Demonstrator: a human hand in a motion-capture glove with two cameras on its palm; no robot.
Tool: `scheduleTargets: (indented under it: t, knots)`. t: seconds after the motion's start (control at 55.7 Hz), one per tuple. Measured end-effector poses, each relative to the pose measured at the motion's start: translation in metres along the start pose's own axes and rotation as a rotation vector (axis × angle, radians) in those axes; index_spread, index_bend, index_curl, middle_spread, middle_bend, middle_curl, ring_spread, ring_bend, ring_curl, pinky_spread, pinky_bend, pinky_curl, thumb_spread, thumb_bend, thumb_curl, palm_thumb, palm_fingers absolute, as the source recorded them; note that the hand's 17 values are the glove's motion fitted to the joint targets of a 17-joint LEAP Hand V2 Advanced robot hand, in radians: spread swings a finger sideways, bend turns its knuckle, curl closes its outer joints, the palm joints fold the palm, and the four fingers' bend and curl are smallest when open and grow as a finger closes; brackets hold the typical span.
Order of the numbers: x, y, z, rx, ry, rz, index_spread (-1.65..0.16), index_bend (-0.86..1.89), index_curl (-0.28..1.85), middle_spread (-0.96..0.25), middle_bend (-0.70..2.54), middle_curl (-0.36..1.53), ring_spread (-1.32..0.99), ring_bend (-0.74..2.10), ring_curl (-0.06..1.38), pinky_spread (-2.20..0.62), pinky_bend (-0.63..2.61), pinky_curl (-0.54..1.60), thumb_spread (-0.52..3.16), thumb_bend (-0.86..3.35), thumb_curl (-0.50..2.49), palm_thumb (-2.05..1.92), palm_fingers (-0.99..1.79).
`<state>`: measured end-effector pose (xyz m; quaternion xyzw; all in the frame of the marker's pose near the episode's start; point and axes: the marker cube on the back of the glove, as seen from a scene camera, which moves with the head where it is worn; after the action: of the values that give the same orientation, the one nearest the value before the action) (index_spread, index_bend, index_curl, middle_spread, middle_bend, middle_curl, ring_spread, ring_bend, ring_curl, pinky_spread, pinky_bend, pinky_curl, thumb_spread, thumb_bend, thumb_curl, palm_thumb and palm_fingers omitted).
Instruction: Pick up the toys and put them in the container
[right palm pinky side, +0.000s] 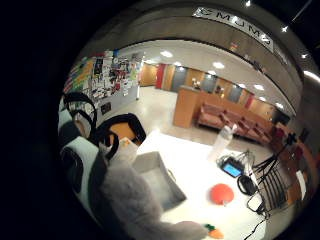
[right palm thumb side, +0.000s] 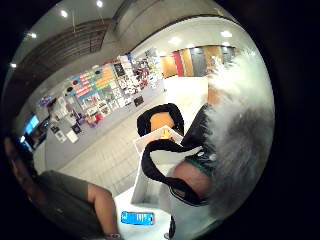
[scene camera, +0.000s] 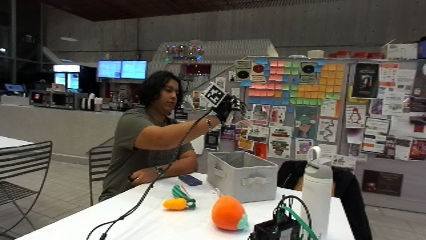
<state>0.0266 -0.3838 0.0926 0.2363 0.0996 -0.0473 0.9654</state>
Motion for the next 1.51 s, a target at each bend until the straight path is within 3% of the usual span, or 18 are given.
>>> scheduleTargets:
  t: [0.09, 0.18, 0.198, 0.216, 0.269, 0.305, 0.359, 0.467, 0.647, 0.736, 0.916, 1.078, 1.257, 1.509]
  knots:
    - [0.002, -0.004, 0.013, -0.031, 0.062, 0.041, -0.35, 0.52, 0.84, -0.27, 1.25, 0.79, -0.3, 1.51, 0.57, -0.42, 1.17, 0.6, 1.31, 0.03, 0.71, 0.33, 1.08]
    - [0.002, -0.003, 0.017, -0.091, -0.045, 0.141, -0.35, 0.43, 0.84, -0.26, 1.2, 0.76, -0.29, 1.44, 0.54, -0.41, 1.09, 0.56, 1.33, -0.03, 0.65, 0.18, 1.03]
    - [0.004, 0.0, 0.019, -0.113, -0.036, 0.145, -0.35, 0.33, 0.8, -0.26, 1.07, 0.71, -0.29, 1.4, 0.52, -0.41, 1.08, 0.54, 1.3, -0.14, 0.57, -0.01, 0.82]
    - [0.008, 0.002, 0.019, -0.132, -0.025, 0.145, -0.34, 0.32, 0.82, -0.26, 1.07, 0.71, -0.29, 1.38, 0.52, -0.41, 1.08, 0.55, 1.28, -0.13, 0.56, -0.05, 0.78]
    - [0.012, 0.005, 0.019, -0.143, -0.056, 0.16, -0.34, 0.26, 0.82, -0.26, 0.97, 0.68, -0.3, 1.26, 0.51, -0.35, 1.03, 0.57, 1.16, -0.15, 0.51, -0.15, 0.28]
    - [0.017, 0.008, 0.019, -0.14, 0.004, 0.134, -0.35, 0.23, 0.8, -0.25, 0.94, 0.66, -0.3, 1.18, 0.49, -0.3, 1.02, 0.56, 1.1, -0.15, 0.48, -0.17, 0.17]
    - [0.039, 0.018, 0.019, -0.157, 0.216, 0.071, -0.37, 0.17, 0.72, -0.25, 0.9, 0.62, -0.31, 1.1, 0.42, -0.26, 0.99, 0.49, 1.04, -0.14, 0.44, -0.17, 0.21]
    - [0.035, 0.039, -0.01, -0.191, 0.079, 0.083, -0.38, 0.16, 0.67, -0.25, 0.86, 0.58, -0.33, 1.09, 0.36, -0.23, 0.97, 0.43, 0.99, -0.13, 0.38, -0.17, 0.32]
    - [0.082, 0.122, -0.044, -0.333, 0.185, 0.335, -0.39, 0.16, 0.62, -0.25, 0.79, 0.54, -0.35, 1.16, 0.38, -0.25, 0.99, 0.41, 1.02, -0.11, 0.29, -0.15, 0.47]
    - [0.096, 0.17, -0.06, -0.409, 0.257, 0.393, -0.39, 0.14, 0.59, -0.26, 0.77, 0.53, -0.36, 1.21, 0.39, -0.3, 1.02, 0.42, 1.09, -0.07, 0.26, -0.1, 0.56]
    - [0.141, 0.275, -0.085, -0.451, 0.269, 0.648, -0.38, 0.11, 0.51, -0.3, 0.82, 0.55, -0.37, 1.32, 0.44, -0.37, 1.04, 0.44, 1.27, -0.01, 0.25, -0.01, 0.68]
    - [0.164, 0.374, -0.087, -0.603, 0.366, 0.829, -0.36, 0.08, 0.42, -0.36, 1.08, 0.68, -0.4, 1.55, 0.54, -0.41, 1.16, 0.49, 1.36, 0.04, 0.28, 0.1, 0.83]
    - [0.171, 0.444, -0.071, -0.751, 0.561, 0.84, -0.36, 0.14, 0.38, -0.43, 1.34, 0.87, -0.44, 1.72, 0.66, -0.44, 1.32, 0.6, 1.3, 0.06, 0.31, 0.22, 0.69]
    - [0.183, 0.457, -0.067, -0.602, 0.631, 0.852, -0.39, 0.34, 0.43, -0.52, 1.55, 1.11, -0.5, 1.79, 0.77, -0.46, 1.39, 0.67, 1.3, 0.07, 0.33, 0.34, 0.72]
